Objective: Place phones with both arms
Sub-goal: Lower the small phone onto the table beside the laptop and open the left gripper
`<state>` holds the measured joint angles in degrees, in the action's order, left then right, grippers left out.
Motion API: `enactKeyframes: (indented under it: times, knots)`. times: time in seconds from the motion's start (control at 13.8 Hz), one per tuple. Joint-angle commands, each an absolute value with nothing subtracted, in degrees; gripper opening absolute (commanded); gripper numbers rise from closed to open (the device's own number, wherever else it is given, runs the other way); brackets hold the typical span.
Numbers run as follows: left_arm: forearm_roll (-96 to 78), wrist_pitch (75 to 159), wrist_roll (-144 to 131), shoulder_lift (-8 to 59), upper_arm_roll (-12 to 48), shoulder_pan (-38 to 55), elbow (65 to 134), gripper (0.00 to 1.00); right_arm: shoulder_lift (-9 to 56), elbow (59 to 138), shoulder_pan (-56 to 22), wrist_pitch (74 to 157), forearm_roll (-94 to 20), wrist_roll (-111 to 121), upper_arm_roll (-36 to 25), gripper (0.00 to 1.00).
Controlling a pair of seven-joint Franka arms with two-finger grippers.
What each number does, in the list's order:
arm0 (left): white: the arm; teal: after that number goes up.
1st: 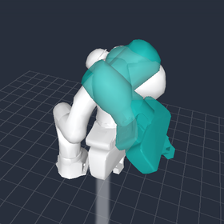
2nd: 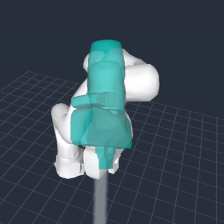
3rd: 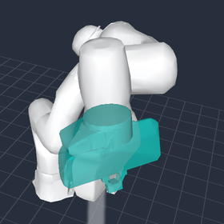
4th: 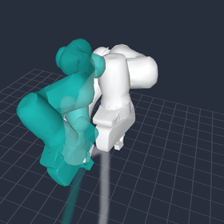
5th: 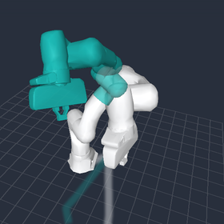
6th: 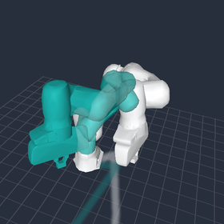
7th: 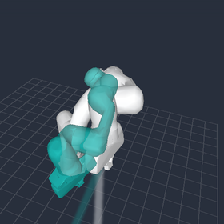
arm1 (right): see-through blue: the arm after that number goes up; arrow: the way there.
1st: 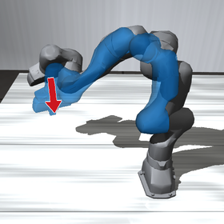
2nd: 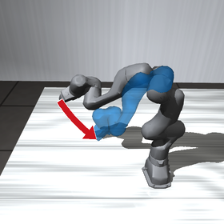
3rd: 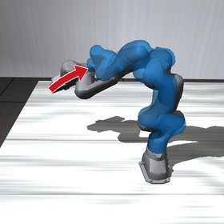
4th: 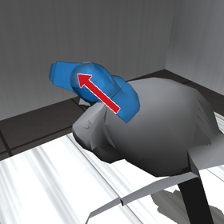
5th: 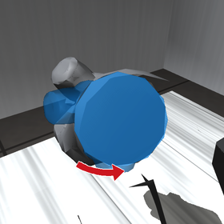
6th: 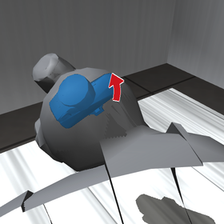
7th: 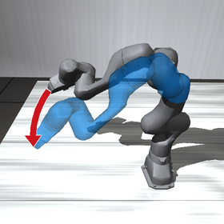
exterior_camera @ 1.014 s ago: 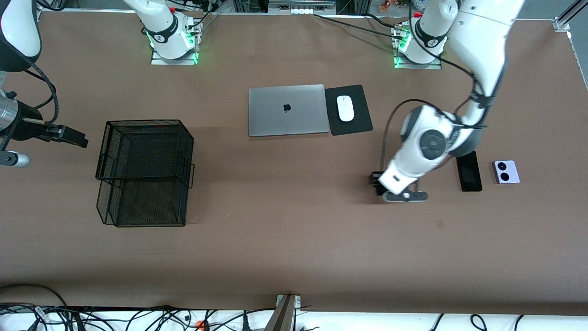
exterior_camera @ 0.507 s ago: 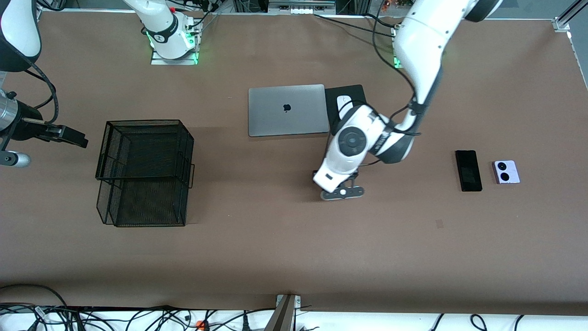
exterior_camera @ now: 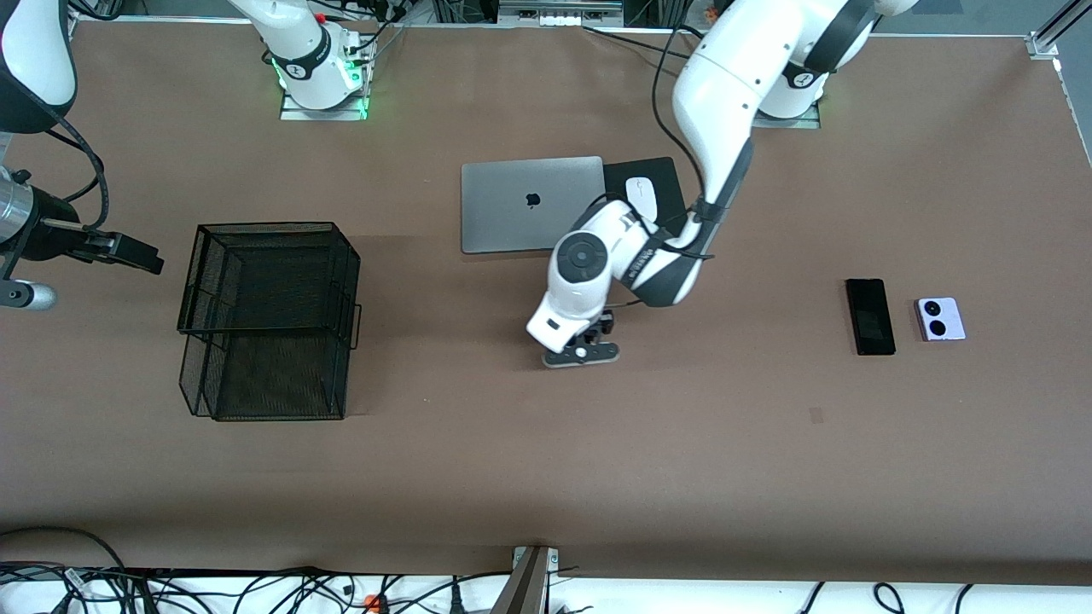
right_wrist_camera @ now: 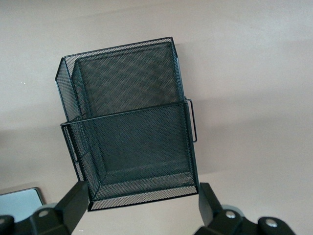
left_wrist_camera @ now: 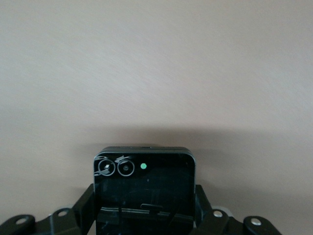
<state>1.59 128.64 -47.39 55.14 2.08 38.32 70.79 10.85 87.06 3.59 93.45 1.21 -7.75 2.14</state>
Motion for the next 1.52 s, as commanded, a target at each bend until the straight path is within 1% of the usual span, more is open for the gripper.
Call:
enactKeyframes:
  times: [0.0,0.22,0.29,0.36,0.43,0.58,0.72,0.94,1.09,1.23,1.38,1.45]
  knots:
    - [2.46,127.18,-48.34,57.91,0.97,40.78,64.61,0.12,9.84,87.63,3.87,92.99,1.32,-7.74,2.37,1.0]
    - [2.46,127.27,-48.86,60.55,-0.43,43.41,61.18,0.12,9.84,87.63,3.87,92.99,1.32,-7.73,2.37,1.0]
    - [2.37,127.44,-48.87,60.73,-1.4,44.11,61.17,0.15,9.84,87.63,3.87,92.99,1.32,-7.73,2.37,1.0]
    - [2.46,127.62,-49.04,60.73,-1.49,44.21,61.26,0.37,9.84,87.63,3.87,92.99,1.32,-7.73,2.37,1.0]
    - [2.55,127.53,-49.57,60.73,-1.76,44.38,61.52,0.99,9.93,87.63,3.87,92.99,1.32,-7.73,2.37,1.0]
    - [3.34,127.0,-50.36,60.65,-3.07,46.31,61.79,1.0,9.93,87.63,3.87,92.99,1.23,-7.73,2.37,1.0]
    - [3.43,126.22,-50.8,60.3,-3.16,46.32,61.79,1.0,9.93,87.63,3.87,92.99,1.32,-7.73,2.37,1.0]
    - [3.25,118.06,-49.4,57.67,-3.16,44.74,61.17,1.0,9.93,87.63,3.87,93.08,1.32,-7.82,2.37,1.0]
    - [3.25,114.71,-45.72,55.82,-3.16,43.51,61.26,1.0,10.02,87.54,3.87,93.16,1.41,-7.82,2.37,1.0]
    - [3.51,111.38,-43.6,54.32,-3.16,42.28,62.14,1.0,10.02,87.63,3.78,93.08,1.23,-7.91,2.81,1.0]
    - [3.52,104.54,-38.44,52.31,-3.08,40.0,62.66,1.0,10.02,87.54,2.73,93.77,0.7,-8.09,3.86,1.0]
    - [3.43,102.41,-35.19,50.82,-3.08,38.77,64.15,1.0,10.19,87.54,1.33,93.87,0.7,-8.87,4.3,1.0]
